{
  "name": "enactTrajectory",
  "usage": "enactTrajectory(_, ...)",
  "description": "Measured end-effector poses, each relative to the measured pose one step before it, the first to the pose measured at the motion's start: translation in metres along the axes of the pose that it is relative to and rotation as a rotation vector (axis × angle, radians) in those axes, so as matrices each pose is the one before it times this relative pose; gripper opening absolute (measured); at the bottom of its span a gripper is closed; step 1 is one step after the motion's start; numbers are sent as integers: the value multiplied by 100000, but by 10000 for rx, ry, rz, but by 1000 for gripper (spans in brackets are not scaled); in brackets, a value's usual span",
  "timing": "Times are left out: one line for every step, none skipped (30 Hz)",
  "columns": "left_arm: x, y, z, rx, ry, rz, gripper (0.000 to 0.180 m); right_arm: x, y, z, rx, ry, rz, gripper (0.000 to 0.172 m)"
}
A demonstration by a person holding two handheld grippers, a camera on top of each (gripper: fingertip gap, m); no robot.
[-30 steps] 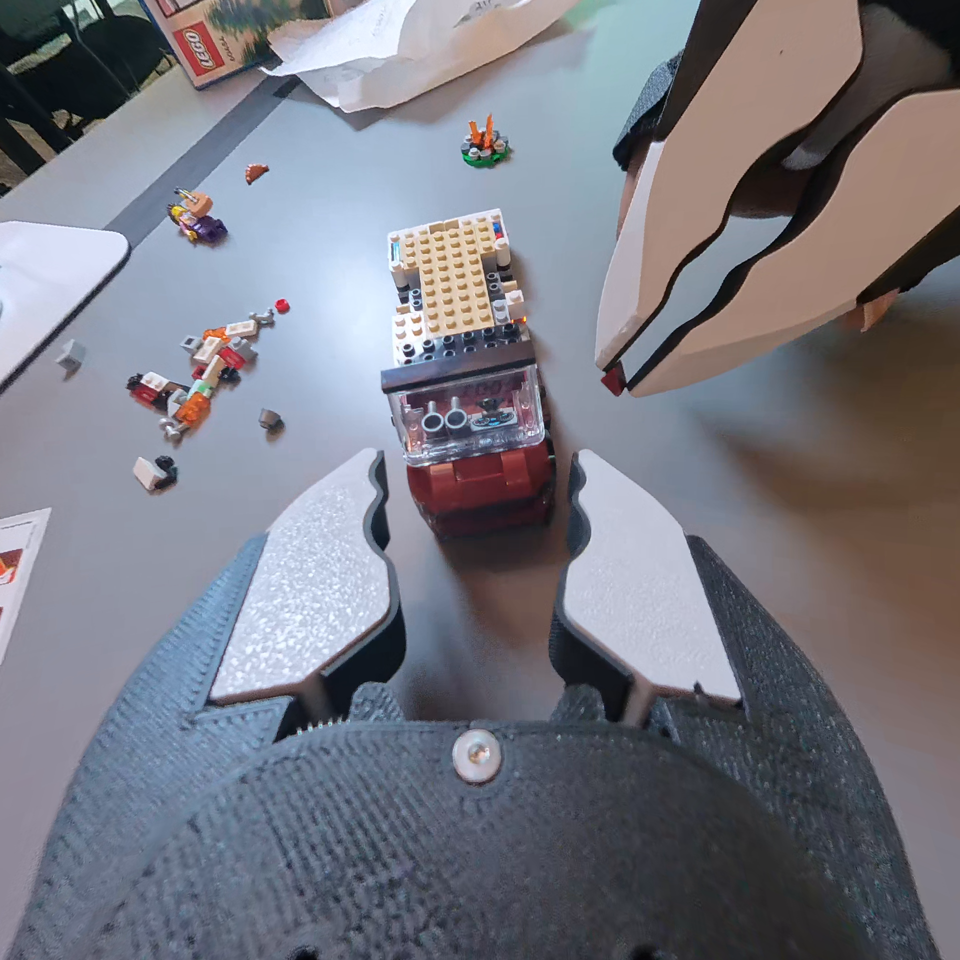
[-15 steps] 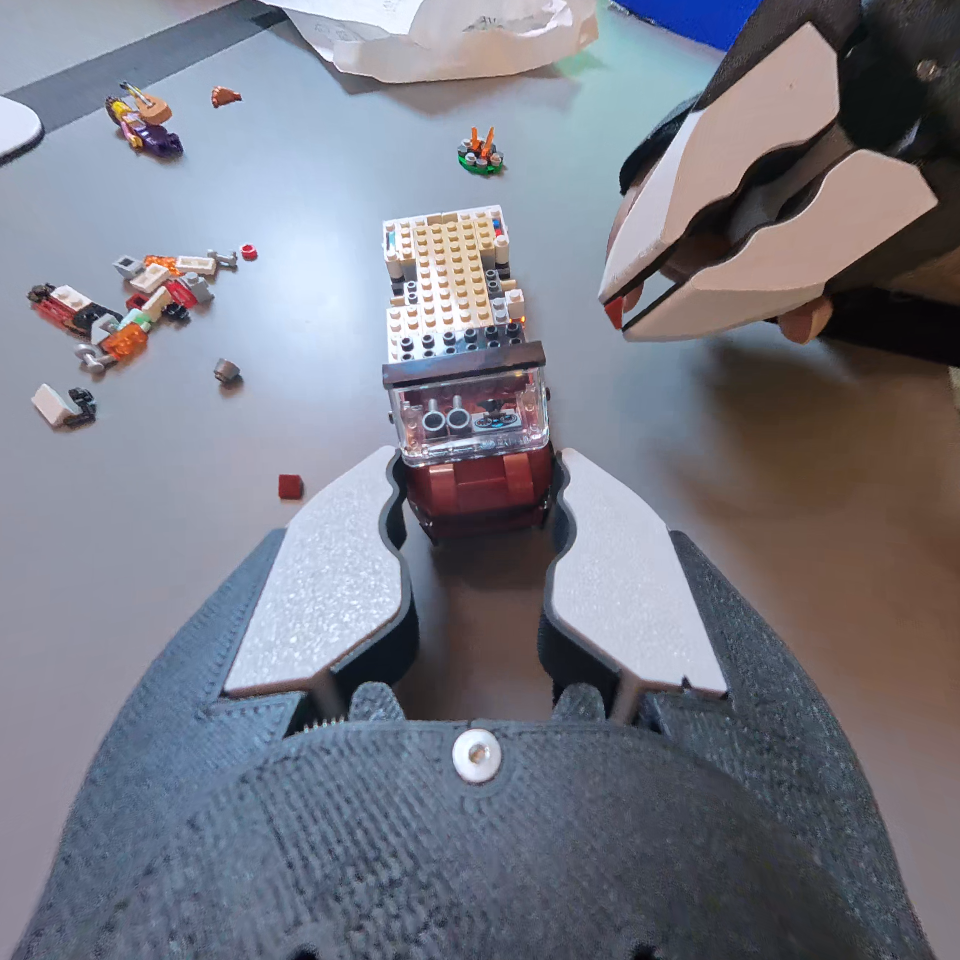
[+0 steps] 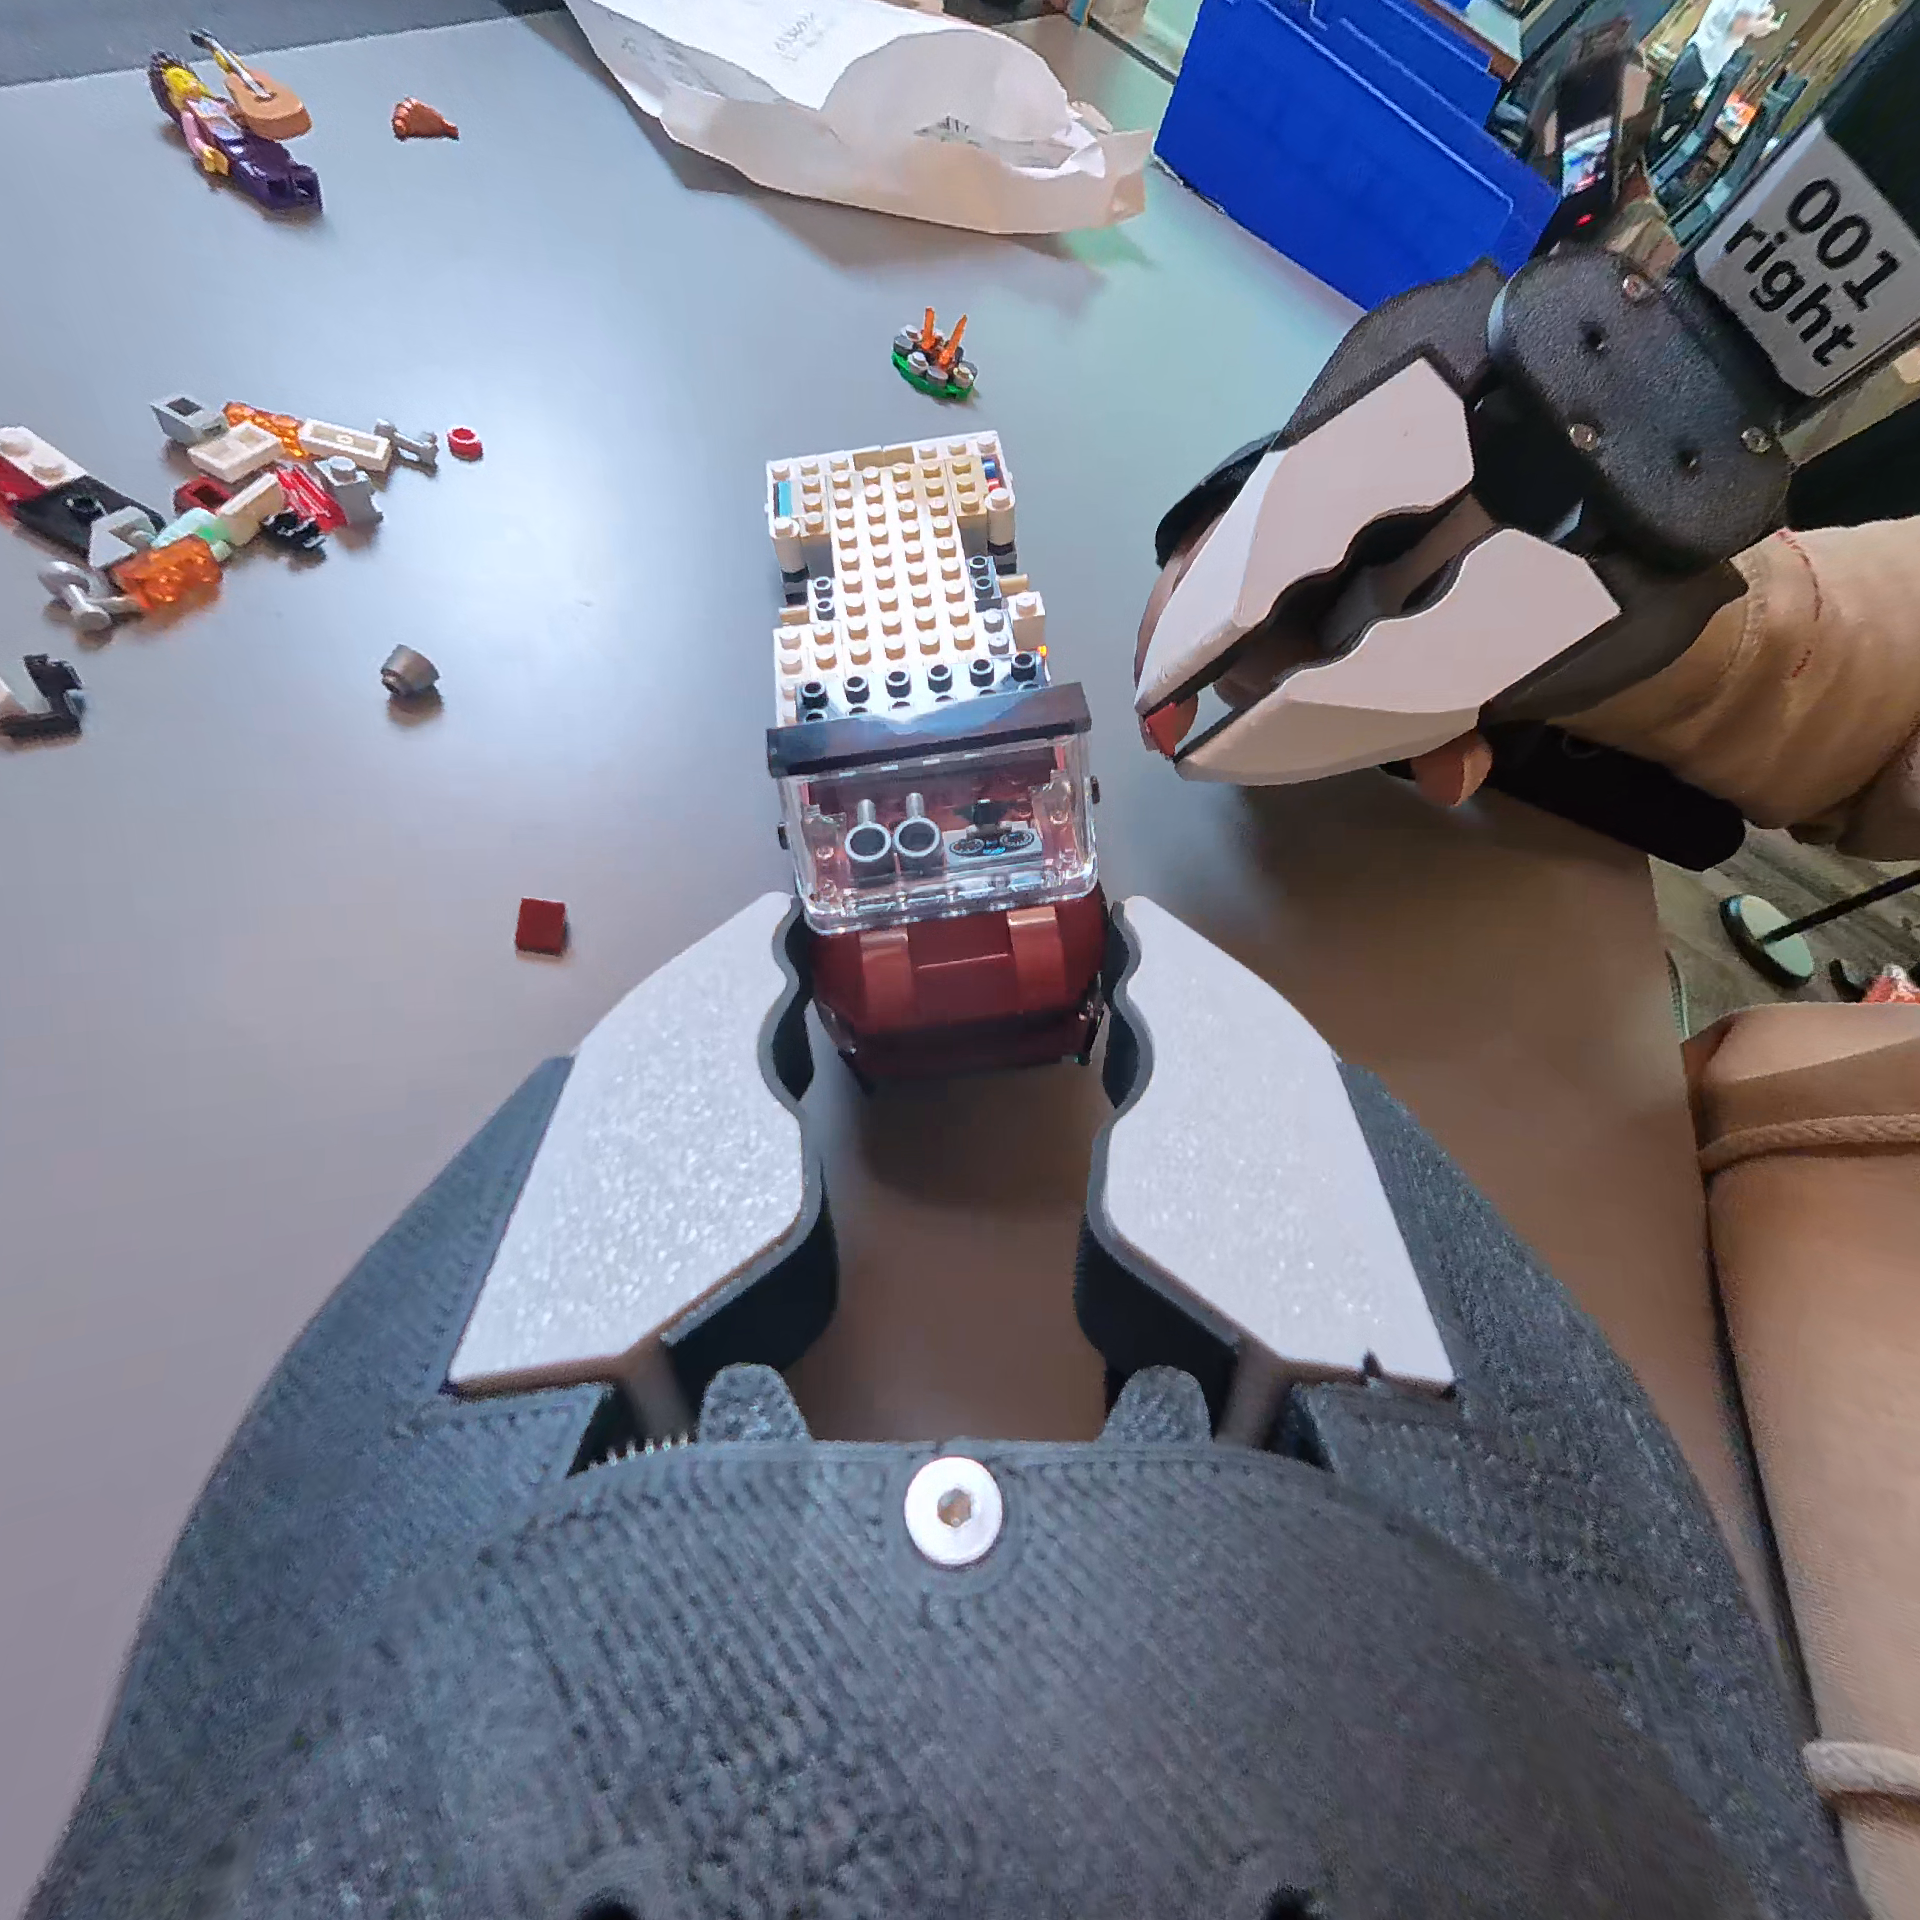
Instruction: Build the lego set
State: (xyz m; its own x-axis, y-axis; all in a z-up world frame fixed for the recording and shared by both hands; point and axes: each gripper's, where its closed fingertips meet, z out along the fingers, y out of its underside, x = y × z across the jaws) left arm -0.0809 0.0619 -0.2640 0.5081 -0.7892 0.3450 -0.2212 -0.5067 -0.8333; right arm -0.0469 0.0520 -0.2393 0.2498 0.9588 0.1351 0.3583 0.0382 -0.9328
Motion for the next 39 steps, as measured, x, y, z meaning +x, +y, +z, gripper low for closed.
enactTrajectory(41, -65, -17, 35, 26, -144, 54, 20, -47, 8, 55, 6, 111, 8)
enactTrajectory(49, -15, -5, 16, 28, -141, 54, 25, -60, 1, 59, 2, 118, 8)
enactTrajectory(17, 41, 7, -16, 22, -154, 54, 32, -55, -4, 57, -5, 124, 8)
enactTrajectory(23, 73, 24, -26, 33, -186, 54, 51, -52, -4, 54, -2, 118, 8)
enactTrajectory(-9, 86, 36, -37, 50, -212, 54, 61, -10, 4, 39, 1, 100, 8)
enactTrajectory(-10, -29, 0, 45, 66, -162, 54, 82, 11, -5, 22, -1, 81, 8)
enactTrajectory(-32, -34, -50, 20, 69, -127, 55, 86, 23, 4, 17, -1, 73, 8)
enactTrajectory(-22, -20, -44, 35, 65, -95, 54, 89, -1, -11, 15, -10, 87, 8)
enactTrajectory(-22, -20, -30, 46, 67, -104, 54, 82, -37, -27, 31, -7, 96, 8)
enactTrajectory(-28, 0, -28, 26, 57, -99, 55, 115, -44, -38, 50, 12, 96, 8)
enactTrajectory(-14, -22, -18, 30, 45, -78, 55, 101, -106, -67, 84, 17, 104, 8)
enactTrajectory(-4, -20, -21, 21, 32, -44, 54, 52, -153, -75, 117, -14, 129, 8)
enactTrajectory(-15, -9, -11, 22, 27, -29, 54, 20, -113, -42, 87, -43, 157, 8)
enactTrajectory(1, -21, -5, 24, 27, -37, 54, 37, -67, -40, 52, -21, 147, 8)
enactTrajectory(-18, -10, -11, 25, 30, -43, 54, 40, -28, -29, 30, -24, 99, 8)
enactTrajectory(-17, -23, -13, 24, 34, -40, 54, 19, -6, -27, 19, -29, 58, 8)
enactTrajectory(-10, -21, -14, 20, 36, -23, 54, 36, 1, -36, 5, -12, 33, 8)
enactTrajectory(-21, -18, -1, 24, 36, -32, 54, 40, 31, -26, -13, 11, 16, 8)
enactTrajectory(-10, -22, -24, 25, 41, -68, 54, 65, 40, -26, -21, 32, 2, 8)
enactTrajectory(-13, -24, -15, 25, 37, -64, 54, 63, 11, -22, -5, 40, -8, 8)
enactTrajectory(-7, -5, -17, 17, 24, -45, 54, 29, -16, -14, 9, 33, -17, 8)
enactTrajectory(7, 20, -19, 2, 6, 1, 54, 18, -6, -1, -3, 21, -18, 8)
enactTrajectory(24, 19, -16, -3, -10, 19, 54, -6, 27, 18, -18, 17, -18, 8)
enactTrajectory(14, 21, 8, -6, -19, 36, 54, -11, 16, 1, -14, 25, -32, 8)
enactTrajectory(9, 13, -5, -9, -13, 22, 54, 1, 6, 3, -5, 34, -46, 8)
enactTrajectory(11, -6, 3, 0, 7, -12, 55, 1, -18, -12, 2, 45, -49, 8)
enactTrajectory(18, 14, -1, -1, 24, -38, 54, 16, -36, -24, 11, 42, -52, 8)
enactTrajectory(15, 4, -4, 0, 19, -33, 55, -2, -43, -21, 16, 32, -47, 8)
enactTrajectory(26, 1, -9, 0, 15, -16, 55, -3, -49, -20, 21, 22, -32, 8)
enactTrajectory(46, 6, 7, -2, 12, -2, 54, 3, -55, -17, 26, 11, -14, 8)
enactTrajectory(29, 20, 7, -13, 3, 13, 54, -2, -25, -12, 16, 1, 0, 8)
enactTrajectory(27, 19, 15, -12, 5, 1, 54, 8, -9, 0, 9, 2, 10, 8)
enactTrajectory(15, 10, 12, 1, -4, 6, 54, 11, 24, 10, -6, -5, 17, 8)
enactTrajectory(-4, -4, -6, 4, -2, -5, 54, 8, 32, 8, -12, -11, 22, 8)
enactTrajectory(4, 2, -2, 5, 5, -11, 54, 8, 7, 4, 2, -8, 18, 8)
enactTrajectory(-3, -6, 2, 6, 6, -10, 54, 8, -11, -15, 13, -3, 10, 8)
enactTrajectory(-4, -5, 3, 4, -1, 4, 55, 12, -6, -10, 8, 0, 5, 8)
enactTrajectory(7, 3, 1, -1, -10, 30, 55, 21, -2, -2, 2, 2, 4, 8)
enactTrajectory(-5, 8, 6, 1, -13, 33, 55, 16, -1, -10, 3, -2, 10, 8)
